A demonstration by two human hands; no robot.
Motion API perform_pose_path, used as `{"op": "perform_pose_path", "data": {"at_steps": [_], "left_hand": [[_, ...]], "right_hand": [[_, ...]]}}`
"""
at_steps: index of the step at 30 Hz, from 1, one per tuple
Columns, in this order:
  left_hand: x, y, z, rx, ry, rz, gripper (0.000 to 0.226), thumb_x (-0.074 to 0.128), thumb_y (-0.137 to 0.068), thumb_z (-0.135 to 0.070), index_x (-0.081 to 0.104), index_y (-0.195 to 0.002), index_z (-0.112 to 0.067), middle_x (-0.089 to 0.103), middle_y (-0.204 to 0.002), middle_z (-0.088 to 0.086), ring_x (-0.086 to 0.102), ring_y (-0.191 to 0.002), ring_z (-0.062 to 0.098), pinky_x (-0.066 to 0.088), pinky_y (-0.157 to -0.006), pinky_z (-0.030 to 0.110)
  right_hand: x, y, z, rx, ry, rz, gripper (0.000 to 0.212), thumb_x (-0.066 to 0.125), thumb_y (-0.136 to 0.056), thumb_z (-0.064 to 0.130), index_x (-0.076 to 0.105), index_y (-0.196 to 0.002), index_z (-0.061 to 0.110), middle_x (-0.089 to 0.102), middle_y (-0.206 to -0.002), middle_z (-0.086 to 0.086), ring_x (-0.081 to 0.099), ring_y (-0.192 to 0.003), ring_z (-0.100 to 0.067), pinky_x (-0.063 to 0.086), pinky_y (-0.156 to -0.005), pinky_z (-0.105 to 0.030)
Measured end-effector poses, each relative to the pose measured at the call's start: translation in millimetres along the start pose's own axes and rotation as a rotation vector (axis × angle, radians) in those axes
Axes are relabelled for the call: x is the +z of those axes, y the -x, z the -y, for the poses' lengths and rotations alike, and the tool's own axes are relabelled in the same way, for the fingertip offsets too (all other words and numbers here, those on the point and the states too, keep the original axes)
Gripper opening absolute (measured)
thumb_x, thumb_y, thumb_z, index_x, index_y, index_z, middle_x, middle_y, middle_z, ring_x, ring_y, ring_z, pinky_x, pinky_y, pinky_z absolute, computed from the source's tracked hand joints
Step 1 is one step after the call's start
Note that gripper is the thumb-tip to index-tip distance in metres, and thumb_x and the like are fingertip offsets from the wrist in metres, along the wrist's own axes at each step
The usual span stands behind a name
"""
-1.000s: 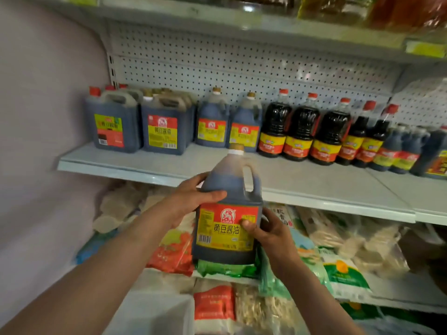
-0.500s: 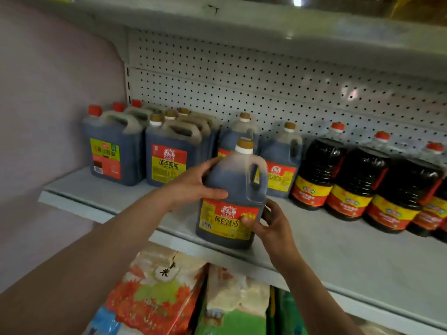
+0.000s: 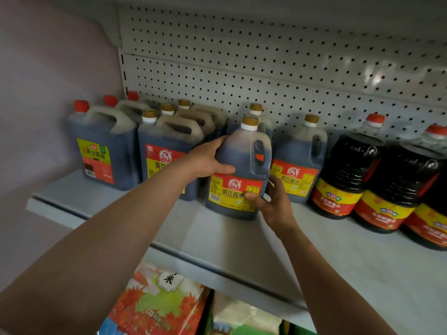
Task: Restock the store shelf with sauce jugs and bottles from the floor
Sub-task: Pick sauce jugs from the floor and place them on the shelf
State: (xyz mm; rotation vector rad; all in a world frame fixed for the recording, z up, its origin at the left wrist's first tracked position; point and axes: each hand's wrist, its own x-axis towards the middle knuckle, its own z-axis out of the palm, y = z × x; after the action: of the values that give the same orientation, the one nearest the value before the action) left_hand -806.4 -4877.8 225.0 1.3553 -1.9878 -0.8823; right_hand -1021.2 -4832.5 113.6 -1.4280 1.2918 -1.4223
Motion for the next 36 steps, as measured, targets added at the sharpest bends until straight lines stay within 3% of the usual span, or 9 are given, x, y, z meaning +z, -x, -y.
{"op": "perform_pose_path", "data": {"at_steps": [7, 10, 12, 15, 20, 23, 27, 31, 36], "left_hand": [[12.7, 18.0, -5.3, -0.003, -0.104, -0.116, 0.089, 0.077, -0.085, -0.028, 0.025, -0.156, -0.027, 0.047, -0.151, 0.001, 0.048, -0.135, 0.024, 0.042, -0.109, 0.040], [25.4, 42.6, -6.9, -0.023, -0.118, -0.225, 0.075, 0.078, -0.083, -0.030, 0.040, -0.148, -0.019, 0.055, -0.144, 0.005, 0.052, -0.131, 0.029, 0.045, -0.104, 0.040], [36.9, 64.9, -6.0, -0.048, -0.067, -0.259, 0.069, 0.079, -0.081, -0.036, 0.048, -0.140, -0.016, 0.061, -0.136, 0.006, 0.057, -0.124, 0.030, 0.049, -0.099, 0.040], [59.2, 106.3, -8.3, -0.064, -0.038, -0.259, 0.075, 0.080, -0.081, -0.041, 0.046, -0.142, -0.011, 0.059, -0.137, 0.009, 0.057, -0.124, 0.031, 0.047, -0.099, 0.037], [110.3, 181.5, -14.6, -0.058, 0.054, -0.099, 0.081, 0.078, -0.081, -0.048, 0.043, -0.146, -0.014, 0.049, -0.147, 0.010, 0.048, -0.133, 0.030, 0.040, -0.098, 0.032], [143.7, 220.5, -8.7, -0.102, 0.116, 0.063, 0.082, 0.079, -0.081, -0.046, 0.043, -0.147, -0.014, 0.046, -0.149, 0.010, 0.048, -0.133, 0.027, 0.042, -0.108, 0.038], [193.3, 269.7, 2.3, -0.151, 0.195, 0.181, 0.086, 0.085, -0.060, -0.057, 0.060, -0.130, -0.013, 0.066, -0.121, 0.005, 0.064, -0.102, 0.020, 0.055, -0.084, 0.033], [242.1, 311.8, 5.0, -0.207, 0.174, 0.242, 0.079, 0.081, -0.077, -0.048, 0.050, -0.142, -0.016, 0.052, -0.143, 0.006, 0.054, -0.125, 0.025, 0.048, -0.100, 0.036], [303.0, 339.4, 10.7, -0.256, 0.093, 0.273, 0.072, 0.072, -0.083, -0.054, 0.051, -0.140, -0.016, 0.054, -0.143, 0.008, 0.055, -0.126, 0.025, 0.046, -0.106, 0.040]], "right_hand": [[1.1, 6.5, 4.6, 0.049, 0.218, -0.032, 0.071, 0.085, -0.081, 0.029, 0.048, -0.141, 0.015, 0.067, -0.129, -0.002, 0.064, -0.119, -0.018, 0.056, -0.095, -0.038], [-5.6, 25.5, 22.9, 0.098, 0.505, -0.070, 0.051, 0.073, -0.089, 0.044, 0.060, -0.128, 0.015, 0.068, -0.127, -0.003, 0.063, -0.120, -0.025, 0.046, -0.087, -0.028], [-18.9, 52.5, 33.7, 0.139, 0.583, -0.131, 0.058, 0.068, -0.090, 0.051, 0.057, -0.133, 0.015, 0.066, -0.133, -0.002, 0.060, -0.124, -0.024, 0.037, -0.084, -0.024], [-40.0, 109.8, 47.2, 0.170, 0.609, -0.212, 0.066, 0.069, -0.089, 0.055, 0.055, -0.139, 0.013, 0.064, -0.136, -0.007, 0.060, -0.125, -0.025, 0.042, -0.093, -0.028], [-64.9, 217.5, 66.9, 0.194, 0.595, -0.328, 0.066, 0.072, -0.088, 0.051, 0.055, -0.140, 0.014, 0.060, -0.140, -0.007, 0.057, -0.127, -0.025, 0.048, -0.101, -0.035], [-79.9, 281.0, 63.6, 0.259, 0.578, -0.382, 0.062, 0.072, -0.089, 0.050, 0.056, -0.139, 0.017, 0.060, -0.134, 0.000, 0.057, -0.122, -0.020, 0.047, -0.083, -0.015], [-107.0, 356.7, 44.2, 0.356, 0.689, -0.387, 0.046, 0.070, -0.088, 0.054, 0.062, -0.118, 0.019, 0.064, -0.120, 0.000, 0.061, -0.112, -0.021, 0.042, -0.076, -0.025], [-140.4, 421.0, 17.6, 0.449, 0.617, -0.433, 0.064, 0.075, -0.086, 0.051, 0.060, -0.137, 0.017, 0.062, -0.138, -0.004, 0.058, -0.127, -0.024, 0.048, -0.102, -0.039], [-182.8, 474.0, -35.8, 0.621, 0.615, -0.375, 0.063, 0.070, -0.089, 0.051, 0.059, -0.138, 0.014, 0.061, -0.140, -0.006, 0.056, -0.129, -0.027, 0.041, -0.097, -0.032]]}}
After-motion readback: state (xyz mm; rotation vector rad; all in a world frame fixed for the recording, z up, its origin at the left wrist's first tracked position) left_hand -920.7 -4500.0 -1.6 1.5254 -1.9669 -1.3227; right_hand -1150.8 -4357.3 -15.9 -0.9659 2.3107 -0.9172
